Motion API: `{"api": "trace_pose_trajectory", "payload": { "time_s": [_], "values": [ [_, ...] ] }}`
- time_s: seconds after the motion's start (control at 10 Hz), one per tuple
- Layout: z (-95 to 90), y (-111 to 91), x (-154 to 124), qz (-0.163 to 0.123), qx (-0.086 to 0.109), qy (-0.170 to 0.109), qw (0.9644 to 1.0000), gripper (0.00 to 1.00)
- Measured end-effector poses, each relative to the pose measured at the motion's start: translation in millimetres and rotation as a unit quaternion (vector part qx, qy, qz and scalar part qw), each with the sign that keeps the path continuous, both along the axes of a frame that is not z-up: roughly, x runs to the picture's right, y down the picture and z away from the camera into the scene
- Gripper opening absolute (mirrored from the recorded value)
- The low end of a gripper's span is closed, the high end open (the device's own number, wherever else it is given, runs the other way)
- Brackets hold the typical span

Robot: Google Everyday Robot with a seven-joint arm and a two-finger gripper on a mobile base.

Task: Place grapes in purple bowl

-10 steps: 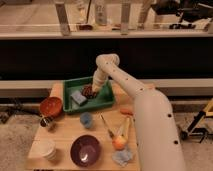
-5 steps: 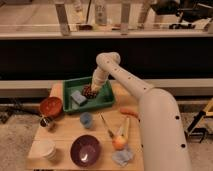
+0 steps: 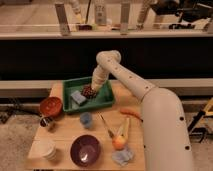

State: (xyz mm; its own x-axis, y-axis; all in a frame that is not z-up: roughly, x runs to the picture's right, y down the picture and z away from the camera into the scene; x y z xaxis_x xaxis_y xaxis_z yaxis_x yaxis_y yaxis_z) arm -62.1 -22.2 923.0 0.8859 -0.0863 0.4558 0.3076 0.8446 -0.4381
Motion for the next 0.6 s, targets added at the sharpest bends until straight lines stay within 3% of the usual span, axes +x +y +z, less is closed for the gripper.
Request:
{"api": "trace_pose_trajectory", "payload": {
  "time_s": [0.3, 0.4, 0.6],
  "values": [
    [36.2, 11.1, -3.3, -0.044, 0.016, -0.027, 0.9985, 0.69],
    [43.2, 9.7, -5.5, -0.071, 0.038, -0.044, 0.9958, 0.79],
    [43.0, 2.8, -15.8, -0.118, 0.075, -0.074, 0.9875, 0.8]
  ]
}}
